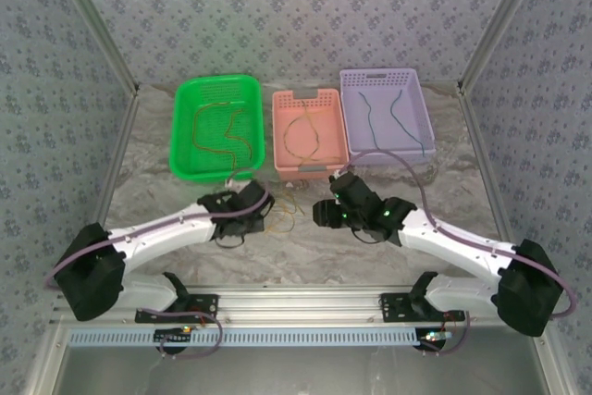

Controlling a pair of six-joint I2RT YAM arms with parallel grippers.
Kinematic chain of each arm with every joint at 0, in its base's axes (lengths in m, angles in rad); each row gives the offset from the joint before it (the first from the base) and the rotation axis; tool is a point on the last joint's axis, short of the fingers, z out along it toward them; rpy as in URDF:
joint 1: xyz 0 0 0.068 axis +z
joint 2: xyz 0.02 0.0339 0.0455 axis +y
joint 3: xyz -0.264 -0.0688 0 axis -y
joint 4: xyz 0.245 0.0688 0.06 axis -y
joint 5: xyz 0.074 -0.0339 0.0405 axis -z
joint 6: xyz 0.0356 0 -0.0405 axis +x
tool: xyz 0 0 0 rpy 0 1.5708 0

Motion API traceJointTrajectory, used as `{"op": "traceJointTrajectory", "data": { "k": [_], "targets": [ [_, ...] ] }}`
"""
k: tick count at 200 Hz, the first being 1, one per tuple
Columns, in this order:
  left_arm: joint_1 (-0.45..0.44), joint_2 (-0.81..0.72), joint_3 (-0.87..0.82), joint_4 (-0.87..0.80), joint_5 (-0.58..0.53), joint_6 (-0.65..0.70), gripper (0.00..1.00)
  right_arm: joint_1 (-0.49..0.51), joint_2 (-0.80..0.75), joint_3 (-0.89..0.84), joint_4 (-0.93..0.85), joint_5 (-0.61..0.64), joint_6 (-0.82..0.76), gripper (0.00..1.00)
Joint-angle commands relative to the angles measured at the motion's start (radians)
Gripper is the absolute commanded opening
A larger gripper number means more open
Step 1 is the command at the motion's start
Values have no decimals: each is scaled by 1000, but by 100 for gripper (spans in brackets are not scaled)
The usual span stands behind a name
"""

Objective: Untangle the cables

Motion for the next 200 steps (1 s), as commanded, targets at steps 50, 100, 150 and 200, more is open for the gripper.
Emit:
{"op": "traceJointTrajectory", "data": {
  "k": [50,100,150,200],
  "targets": [
    [-2,-83,-137,281,1,-221,43,140,119,23,84,129,78,47],
    [4,60,-91,350,49,-302,36,143,132,41,78,139,76,46],
    [-27,33,-121,294,-31,-376,32,138,119,33,87,136,73,46],
    [-62,-88,-166,228,-115,-449,38,129,115,26,98,132,71,45]
  ]
}}
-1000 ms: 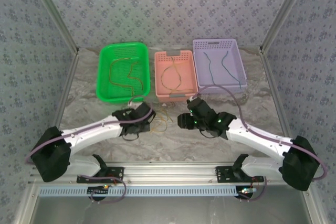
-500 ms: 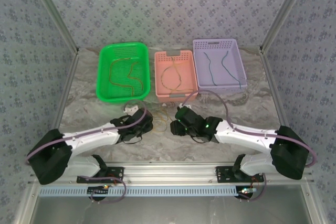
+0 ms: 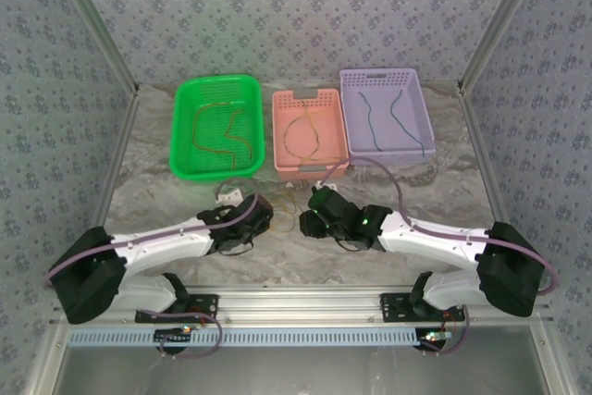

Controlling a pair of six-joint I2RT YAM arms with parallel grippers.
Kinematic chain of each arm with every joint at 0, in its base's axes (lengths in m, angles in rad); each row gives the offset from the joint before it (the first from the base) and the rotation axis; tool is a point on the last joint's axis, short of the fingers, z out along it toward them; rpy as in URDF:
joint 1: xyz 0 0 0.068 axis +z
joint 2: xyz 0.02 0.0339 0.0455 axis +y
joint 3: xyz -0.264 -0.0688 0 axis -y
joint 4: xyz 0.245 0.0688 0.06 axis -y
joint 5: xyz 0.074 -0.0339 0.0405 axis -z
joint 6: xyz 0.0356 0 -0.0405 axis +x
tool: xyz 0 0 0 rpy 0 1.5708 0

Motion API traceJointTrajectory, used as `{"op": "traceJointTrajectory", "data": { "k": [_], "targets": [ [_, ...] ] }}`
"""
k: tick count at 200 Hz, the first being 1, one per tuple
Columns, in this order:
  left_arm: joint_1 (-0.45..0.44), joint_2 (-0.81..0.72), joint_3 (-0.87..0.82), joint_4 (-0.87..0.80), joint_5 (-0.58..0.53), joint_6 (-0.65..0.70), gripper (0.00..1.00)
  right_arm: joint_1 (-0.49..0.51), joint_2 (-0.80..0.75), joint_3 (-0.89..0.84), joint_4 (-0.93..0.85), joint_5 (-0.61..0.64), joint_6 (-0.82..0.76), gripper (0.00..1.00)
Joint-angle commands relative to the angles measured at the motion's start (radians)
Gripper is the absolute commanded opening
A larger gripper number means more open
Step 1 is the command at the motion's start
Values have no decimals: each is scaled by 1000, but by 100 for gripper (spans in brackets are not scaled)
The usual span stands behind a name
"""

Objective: Untangle the cables

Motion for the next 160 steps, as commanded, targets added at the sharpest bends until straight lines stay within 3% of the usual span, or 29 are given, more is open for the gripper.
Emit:
{"op": "traceJointTrajectory", "data": {
  "k": [1,58,86,104,117,136,160],
  "targets": [
    [-13,-53,-42,-39,-66,-60,38,-7,-10,16,14,27,10,45],
    [2,47,-70,136,-2,-95,37,-9,-13,27,7,23,7,45],
    [12,87,-84,217,6,-113,32,-8,-17,22,10,23,10,44],
    [17,100,-93,265,0,-119,21,-9,-18,17,15,22,11,44],
    [22,103,-92,280,-2,-121,0,-8,-18,15,16,21,12,44],
    [17,65,-64,234,-21,-102,0,-8,-29,10,14,26,12,44],
    [-11,-38,57,34,-89,-21,0,-18,-70,-1,-4,48,6,44]
  ]
}}
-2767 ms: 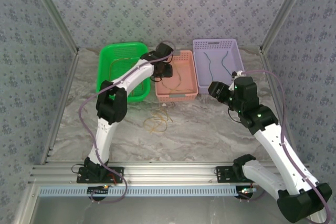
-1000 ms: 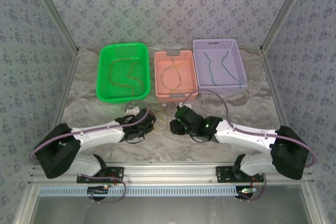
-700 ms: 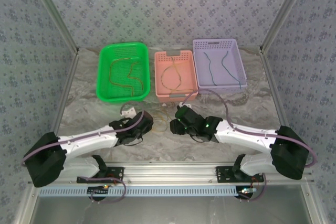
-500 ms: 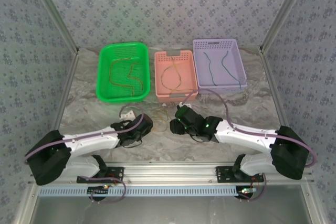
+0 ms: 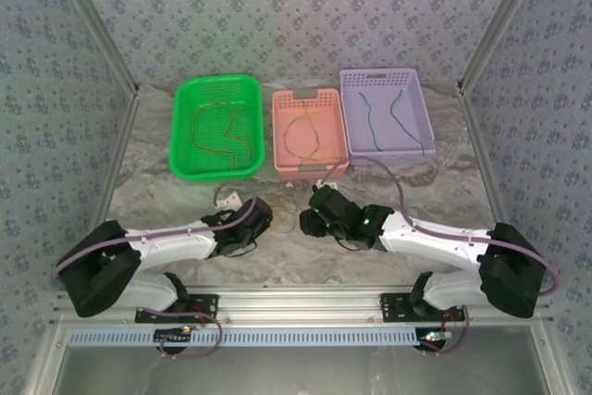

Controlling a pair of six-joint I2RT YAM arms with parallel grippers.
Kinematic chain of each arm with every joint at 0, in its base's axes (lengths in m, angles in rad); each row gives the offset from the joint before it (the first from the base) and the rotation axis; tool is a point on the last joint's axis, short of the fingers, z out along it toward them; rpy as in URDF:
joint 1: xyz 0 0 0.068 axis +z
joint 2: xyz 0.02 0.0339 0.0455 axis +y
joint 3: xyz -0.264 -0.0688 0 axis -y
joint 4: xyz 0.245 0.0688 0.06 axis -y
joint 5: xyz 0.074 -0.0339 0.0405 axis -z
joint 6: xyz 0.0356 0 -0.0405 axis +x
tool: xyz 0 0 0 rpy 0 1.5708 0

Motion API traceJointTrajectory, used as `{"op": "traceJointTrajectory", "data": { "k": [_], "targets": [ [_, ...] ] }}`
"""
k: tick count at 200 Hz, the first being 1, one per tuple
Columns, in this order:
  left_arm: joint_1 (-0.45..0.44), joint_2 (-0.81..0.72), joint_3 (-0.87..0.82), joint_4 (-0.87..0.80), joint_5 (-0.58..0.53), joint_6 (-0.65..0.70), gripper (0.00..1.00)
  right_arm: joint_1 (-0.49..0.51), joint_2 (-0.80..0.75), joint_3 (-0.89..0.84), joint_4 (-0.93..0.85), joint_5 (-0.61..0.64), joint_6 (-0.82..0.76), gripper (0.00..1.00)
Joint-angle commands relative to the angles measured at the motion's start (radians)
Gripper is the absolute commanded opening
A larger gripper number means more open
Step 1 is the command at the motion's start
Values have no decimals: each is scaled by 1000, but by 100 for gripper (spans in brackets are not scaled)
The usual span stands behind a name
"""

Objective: Untangle the cables

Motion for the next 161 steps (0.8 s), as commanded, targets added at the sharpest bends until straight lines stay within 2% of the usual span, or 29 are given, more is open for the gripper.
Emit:
{"op": "traceJointTrajectory", "data": {
  "k": [1,39,79,103,143,161],
  "targets": [
    [-22,-109,128,-152,-78,86,0,-14,-58,-1,-14,46,5,44],
    [-24,-183,385,-328,-63,296,0,-74,-169,-2,-55,49,-15,43],
    [-20,-167,685,-425,-1,491,0,-148,-298,22,-100,17,-38,43],
    [-19,-135,860,-474,52,582,0,-194,-358,22,-80,-50,-42,43],
    [-9,-94,1044,-503,162,715,0,-208,-458,30,10,-149,-115,45],
    [-8,-85,1055,-502,182,752,0,-208,-499,65,35,-182,-114,49]
  ]
}}
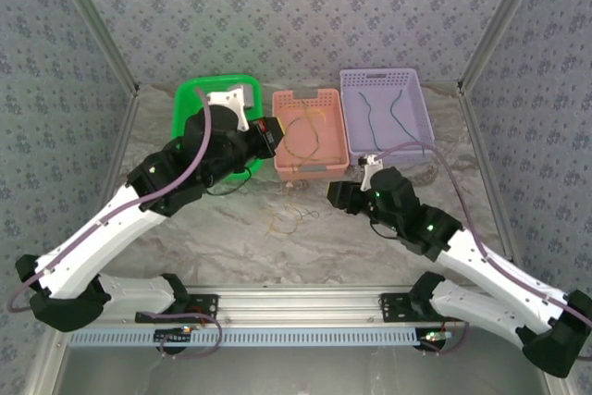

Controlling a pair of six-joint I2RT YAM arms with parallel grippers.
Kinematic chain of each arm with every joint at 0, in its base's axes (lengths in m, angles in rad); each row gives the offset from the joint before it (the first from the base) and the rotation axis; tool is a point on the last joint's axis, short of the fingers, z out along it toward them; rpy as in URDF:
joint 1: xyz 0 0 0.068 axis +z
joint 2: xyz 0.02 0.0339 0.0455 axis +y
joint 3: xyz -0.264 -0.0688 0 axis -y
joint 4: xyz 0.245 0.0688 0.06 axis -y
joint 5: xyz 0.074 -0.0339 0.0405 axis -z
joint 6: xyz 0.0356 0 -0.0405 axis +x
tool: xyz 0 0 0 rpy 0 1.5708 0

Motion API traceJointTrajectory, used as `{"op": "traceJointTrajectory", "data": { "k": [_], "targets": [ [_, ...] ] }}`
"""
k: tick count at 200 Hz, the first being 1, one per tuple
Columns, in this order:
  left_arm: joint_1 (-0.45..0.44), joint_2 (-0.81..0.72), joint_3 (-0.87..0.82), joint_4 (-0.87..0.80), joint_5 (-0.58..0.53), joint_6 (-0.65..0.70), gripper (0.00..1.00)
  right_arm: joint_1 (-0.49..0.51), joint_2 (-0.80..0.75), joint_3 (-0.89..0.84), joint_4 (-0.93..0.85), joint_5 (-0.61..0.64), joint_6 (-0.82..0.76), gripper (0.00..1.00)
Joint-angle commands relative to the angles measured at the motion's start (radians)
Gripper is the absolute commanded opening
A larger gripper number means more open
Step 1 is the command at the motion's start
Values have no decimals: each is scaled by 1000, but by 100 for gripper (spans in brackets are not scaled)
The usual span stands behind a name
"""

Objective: Untangle the cables

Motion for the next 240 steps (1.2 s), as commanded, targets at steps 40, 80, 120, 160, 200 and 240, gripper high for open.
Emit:
{"op": "traceJointTrajectory", "data": {
  "k": [40,80,120,160,200,240],
  "targets": [
    [5,17,-106,110,101,100,0,27,-96,82,255,-17,275,58],
    [-4,28,-186,233,120,106,0,60,-7,144,391,75,509,64],
    [-23,46,-203,290,131,121,0,46,117,192,435,65,711,65],
    [-41,75,-195,315,169,136,0,15,153,194,473,66,737,62],
    [-54,99,-195,319,181,141,0,-37,151,238,433,28,701,42],
    [-57,131,-181,340,207,144,0,-107,141,285,279,-9,657,0]
  ]
}}
